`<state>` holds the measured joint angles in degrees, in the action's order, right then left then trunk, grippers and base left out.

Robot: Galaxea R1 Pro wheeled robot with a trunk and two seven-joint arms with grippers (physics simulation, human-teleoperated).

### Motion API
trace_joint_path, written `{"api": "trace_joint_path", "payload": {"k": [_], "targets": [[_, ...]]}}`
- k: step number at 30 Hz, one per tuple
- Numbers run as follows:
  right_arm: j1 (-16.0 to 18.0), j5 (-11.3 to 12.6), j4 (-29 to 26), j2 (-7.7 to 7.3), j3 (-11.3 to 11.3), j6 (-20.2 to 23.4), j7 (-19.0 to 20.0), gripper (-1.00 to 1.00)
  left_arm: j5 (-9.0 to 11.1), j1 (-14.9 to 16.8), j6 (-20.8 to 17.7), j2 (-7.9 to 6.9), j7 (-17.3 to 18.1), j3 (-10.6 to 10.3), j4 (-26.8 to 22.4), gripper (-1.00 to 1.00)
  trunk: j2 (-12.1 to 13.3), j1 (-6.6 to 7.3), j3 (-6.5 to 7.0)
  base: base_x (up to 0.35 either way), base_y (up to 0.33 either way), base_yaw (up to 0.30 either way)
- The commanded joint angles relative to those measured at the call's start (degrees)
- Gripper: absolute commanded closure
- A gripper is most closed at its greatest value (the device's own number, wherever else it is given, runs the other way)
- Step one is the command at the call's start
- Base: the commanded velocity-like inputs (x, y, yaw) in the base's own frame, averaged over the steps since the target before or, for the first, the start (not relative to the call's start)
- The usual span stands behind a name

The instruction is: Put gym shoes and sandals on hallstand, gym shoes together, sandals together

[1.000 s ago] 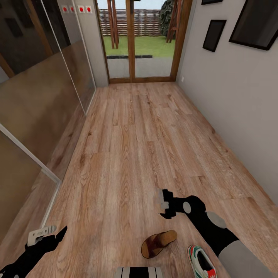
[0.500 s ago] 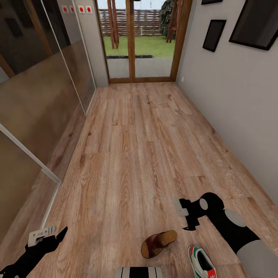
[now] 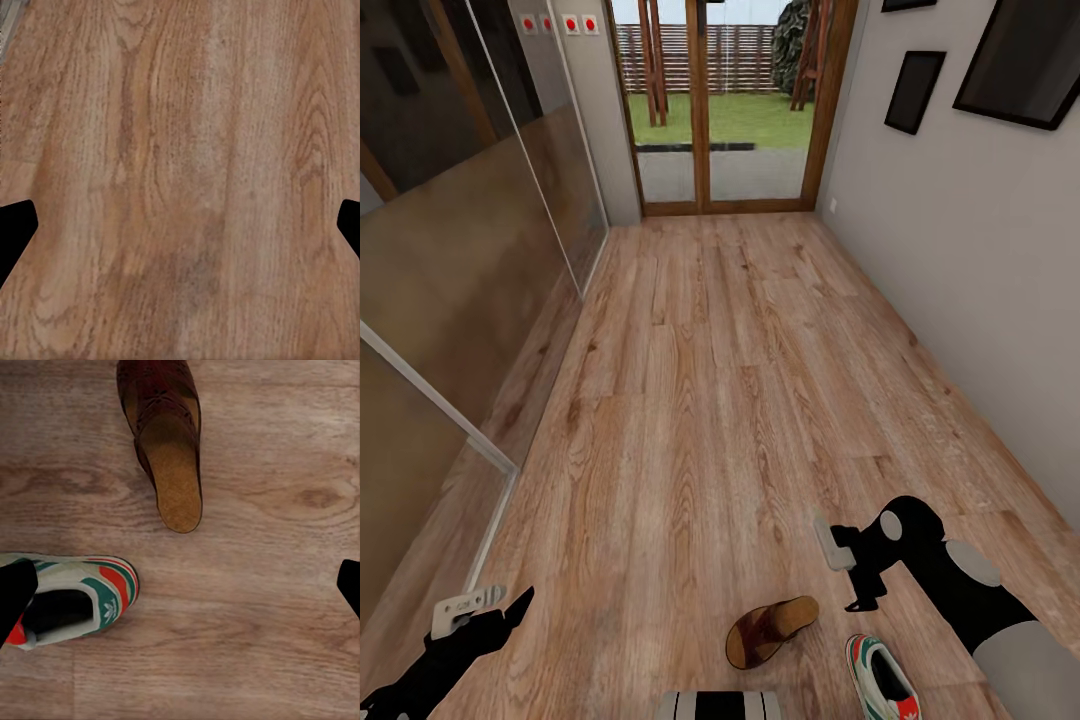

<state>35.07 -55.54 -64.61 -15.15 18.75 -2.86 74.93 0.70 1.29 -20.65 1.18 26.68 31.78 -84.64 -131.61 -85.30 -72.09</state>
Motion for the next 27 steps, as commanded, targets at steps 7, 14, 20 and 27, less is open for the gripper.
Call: {"api": "trace_joint_path", "payload": {"k": [7, 14, 20, 27], "targets": [[0.00, 0.00, -1.36, 0.03, -0.38, 0.05, 0.47, -1.00, -0.04, 0.00, 0.00, 0.05, 0.03, -0.09, 0.00, -1.00, 0.00, 0.00, 0.00, 0.000, 0.000, 0.000], [0.00, 0.07, -1.77, 0.07, -1.83, 0.05, 0.45, -1.00, -0.12, -0.02, 0.00, 0.13, 0.04, -0.13, 0.00, -1.00, 0.00, 0.00, 0.00, 0.000, 0.000, 0.000], [0.00, 0.08, -1.82, 0.16, -2.41, 0.05, 0.41, -1.00, -0.09, 0.00, 0.00, 0.10, 0.04, -0.08, 0.00, -1.00, 0.00, 0.00, 0.00, 0.000, 0.000, 0.000], [0.00, 0.08, -1.83, 0.27, -2.45, 0.05, 0.39, -1.00, -0.11, 0.02, 0.00, 0.13, 0.04, -0.13, 0.00, -1.00, 0.00, 0.00, 0.00, 0.000, 0.000, 0.000]]}}
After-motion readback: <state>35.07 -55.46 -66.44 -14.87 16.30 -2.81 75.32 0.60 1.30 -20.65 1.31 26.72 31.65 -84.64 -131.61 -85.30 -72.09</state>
